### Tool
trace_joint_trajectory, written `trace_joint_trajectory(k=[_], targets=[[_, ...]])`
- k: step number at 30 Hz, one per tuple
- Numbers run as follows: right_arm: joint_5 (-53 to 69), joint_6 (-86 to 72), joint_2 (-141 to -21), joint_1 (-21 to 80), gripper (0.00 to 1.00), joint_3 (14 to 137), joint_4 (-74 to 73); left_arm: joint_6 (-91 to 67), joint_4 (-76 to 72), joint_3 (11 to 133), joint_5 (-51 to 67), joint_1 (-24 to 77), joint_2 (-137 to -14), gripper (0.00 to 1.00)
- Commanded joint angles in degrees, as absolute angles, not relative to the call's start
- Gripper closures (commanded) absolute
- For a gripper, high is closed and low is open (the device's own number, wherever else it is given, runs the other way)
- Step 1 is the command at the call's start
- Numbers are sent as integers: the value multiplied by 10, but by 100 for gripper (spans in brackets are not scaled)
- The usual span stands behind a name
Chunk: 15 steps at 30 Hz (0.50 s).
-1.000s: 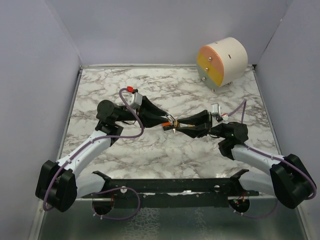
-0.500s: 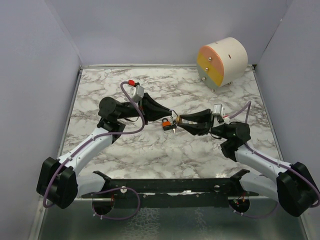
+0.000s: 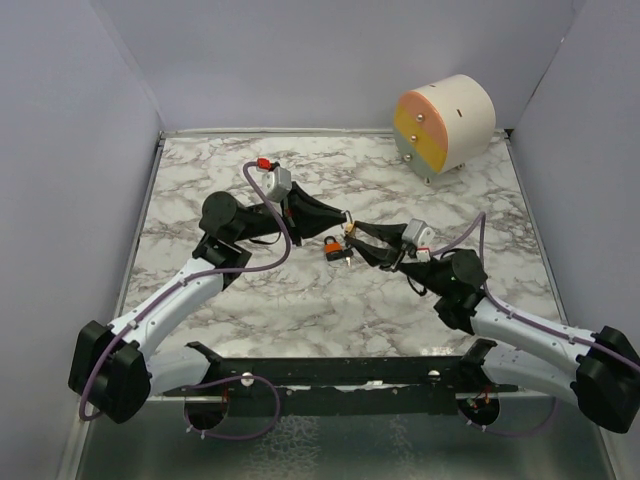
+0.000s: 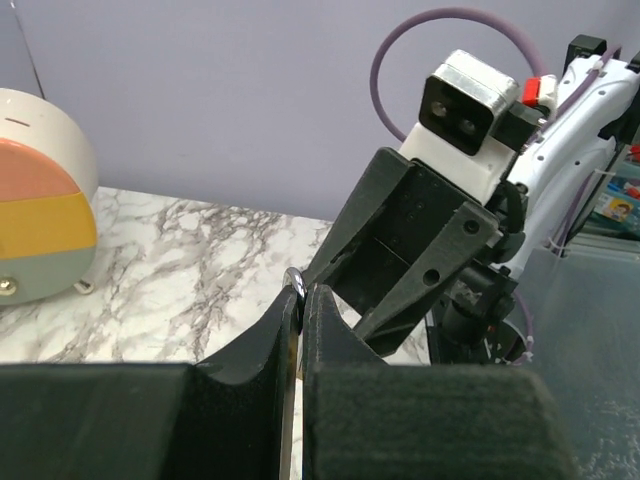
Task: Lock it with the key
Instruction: Lock the lock.
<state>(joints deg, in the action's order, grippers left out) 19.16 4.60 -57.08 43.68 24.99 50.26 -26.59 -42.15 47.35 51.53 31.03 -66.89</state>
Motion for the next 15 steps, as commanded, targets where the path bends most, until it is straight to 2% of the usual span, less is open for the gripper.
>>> trace_joint_trajectory(k=[1, 15], targets=[[100, 126, -572, 484, 99, 281, 513, -216, -351, 479, 494, 332, -656, 100], [14, 161, -569, 513, 99, 276, 548, -198, -329, 472, 467, 340, -651, 100]])
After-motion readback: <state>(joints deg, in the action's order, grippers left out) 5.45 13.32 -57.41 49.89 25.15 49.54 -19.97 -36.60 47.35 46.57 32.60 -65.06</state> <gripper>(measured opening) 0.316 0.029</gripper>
